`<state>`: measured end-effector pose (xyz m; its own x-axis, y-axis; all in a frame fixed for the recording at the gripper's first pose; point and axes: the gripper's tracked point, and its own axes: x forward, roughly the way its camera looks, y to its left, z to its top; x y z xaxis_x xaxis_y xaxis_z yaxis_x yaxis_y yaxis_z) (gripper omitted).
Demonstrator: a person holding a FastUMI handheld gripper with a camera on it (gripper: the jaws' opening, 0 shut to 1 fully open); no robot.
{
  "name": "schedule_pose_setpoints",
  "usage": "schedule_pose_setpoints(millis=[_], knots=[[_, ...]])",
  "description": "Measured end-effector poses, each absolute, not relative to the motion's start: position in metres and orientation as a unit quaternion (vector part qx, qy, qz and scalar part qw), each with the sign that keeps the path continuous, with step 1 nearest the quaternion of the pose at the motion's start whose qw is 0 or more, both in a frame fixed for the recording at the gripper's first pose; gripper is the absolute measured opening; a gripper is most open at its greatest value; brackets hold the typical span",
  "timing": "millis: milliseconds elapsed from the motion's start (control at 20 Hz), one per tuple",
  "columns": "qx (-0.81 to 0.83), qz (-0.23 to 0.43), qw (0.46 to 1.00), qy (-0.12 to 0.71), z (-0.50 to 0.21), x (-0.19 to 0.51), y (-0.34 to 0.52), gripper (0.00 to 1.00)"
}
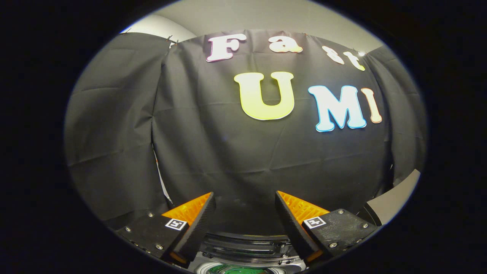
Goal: Put the clothes into the washing machine and then close the washing machine lid.
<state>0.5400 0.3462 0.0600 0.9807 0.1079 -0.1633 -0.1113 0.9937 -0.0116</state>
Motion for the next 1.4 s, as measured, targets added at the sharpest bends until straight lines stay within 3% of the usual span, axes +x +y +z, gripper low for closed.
schedule_pose_setpoints(millis=[750,1400], knots=[[-0.007,-0.027,0.969,0.244,-0.028,0.567,0.318,0.96],[-0.008,-0.008,0.976,0.216,-0.026,0.539,0.323,0.97]])
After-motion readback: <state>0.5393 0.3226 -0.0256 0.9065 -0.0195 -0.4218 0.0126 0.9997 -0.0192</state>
